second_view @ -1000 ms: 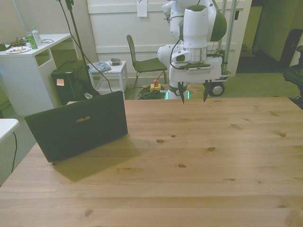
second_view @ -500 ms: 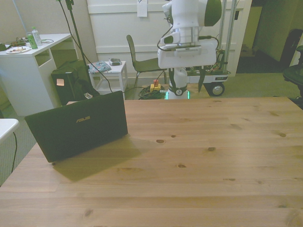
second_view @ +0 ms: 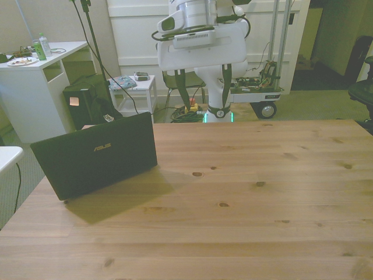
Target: Close the laptop
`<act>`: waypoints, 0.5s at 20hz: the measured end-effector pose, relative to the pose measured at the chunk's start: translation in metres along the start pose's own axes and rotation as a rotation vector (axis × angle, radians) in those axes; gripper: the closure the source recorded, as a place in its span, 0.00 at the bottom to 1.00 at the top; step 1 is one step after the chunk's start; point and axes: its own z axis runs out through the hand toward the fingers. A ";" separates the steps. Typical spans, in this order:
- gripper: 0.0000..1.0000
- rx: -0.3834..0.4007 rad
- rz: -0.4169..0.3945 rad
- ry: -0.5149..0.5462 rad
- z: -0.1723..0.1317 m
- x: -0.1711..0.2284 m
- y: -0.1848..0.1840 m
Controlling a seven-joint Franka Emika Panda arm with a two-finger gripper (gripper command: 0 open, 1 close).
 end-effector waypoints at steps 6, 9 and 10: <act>0.00 -0.039 0.089 -0.023 0.007 0.074 -0.008; 0.00 -0.069 0.126 -0.036 0.020 0.102 -0.001; 0.00 -0.081 0.136 -0.040 0.024 0.109 0.003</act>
